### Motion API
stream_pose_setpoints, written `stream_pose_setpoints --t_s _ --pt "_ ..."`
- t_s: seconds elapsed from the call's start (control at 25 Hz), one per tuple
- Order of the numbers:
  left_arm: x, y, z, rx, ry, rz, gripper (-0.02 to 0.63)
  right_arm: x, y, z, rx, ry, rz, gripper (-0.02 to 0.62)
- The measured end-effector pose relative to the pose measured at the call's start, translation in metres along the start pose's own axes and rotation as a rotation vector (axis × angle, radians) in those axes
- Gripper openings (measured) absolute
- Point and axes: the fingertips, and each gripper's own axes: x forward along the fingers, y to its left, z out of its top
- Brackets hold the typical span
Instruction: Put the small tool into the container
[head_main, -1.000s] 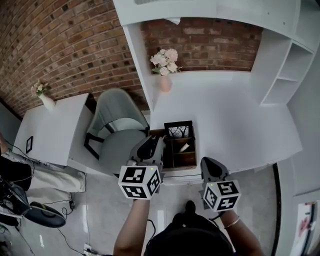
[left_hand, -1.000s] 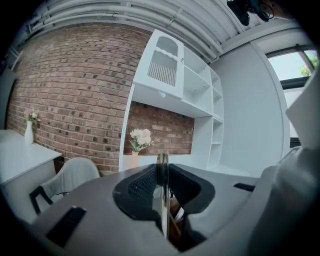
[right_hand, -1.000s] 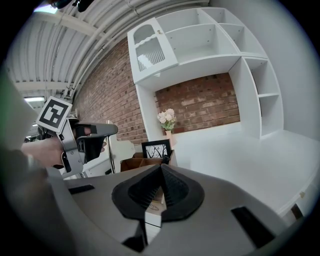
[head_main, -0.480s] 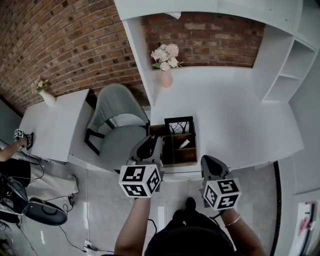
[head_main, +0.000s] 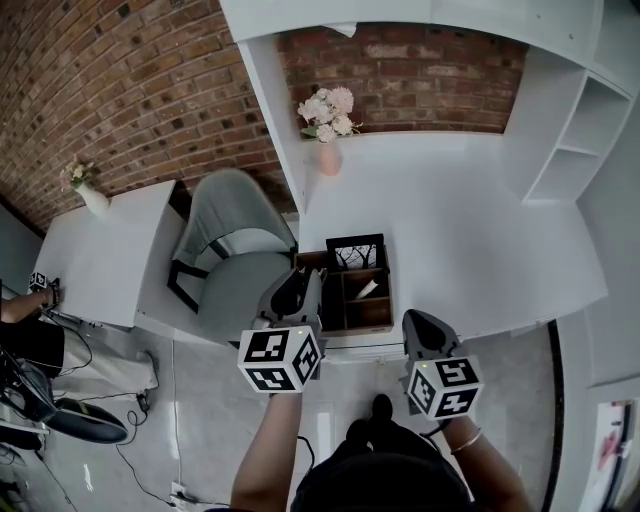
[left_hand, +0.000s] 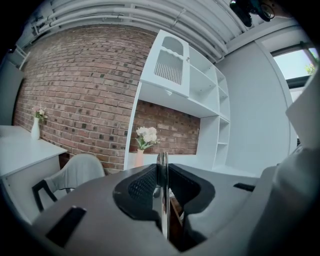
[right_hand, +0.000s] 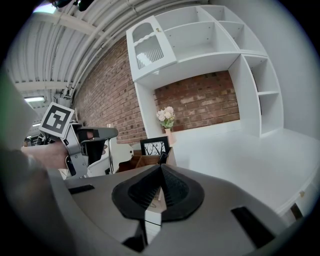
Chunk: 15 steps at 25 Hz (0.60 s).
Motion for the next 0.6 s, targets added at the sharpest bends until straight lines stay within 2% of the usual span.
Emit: stream_pose_setpoints --t_s 0.32,0.6 --pt "0.004 -0.003 -0.003 0.011 -0.002 -0.002 0.077 0.003 -0.001 -0.002 0.001 0.006 0.003 0.003" --pt "-0.002 -0.007 -0.033 0.01 0.068 -0.003 0.077 0.003 -0.002 -0.005 0.002 0.014 0.002 0.004"
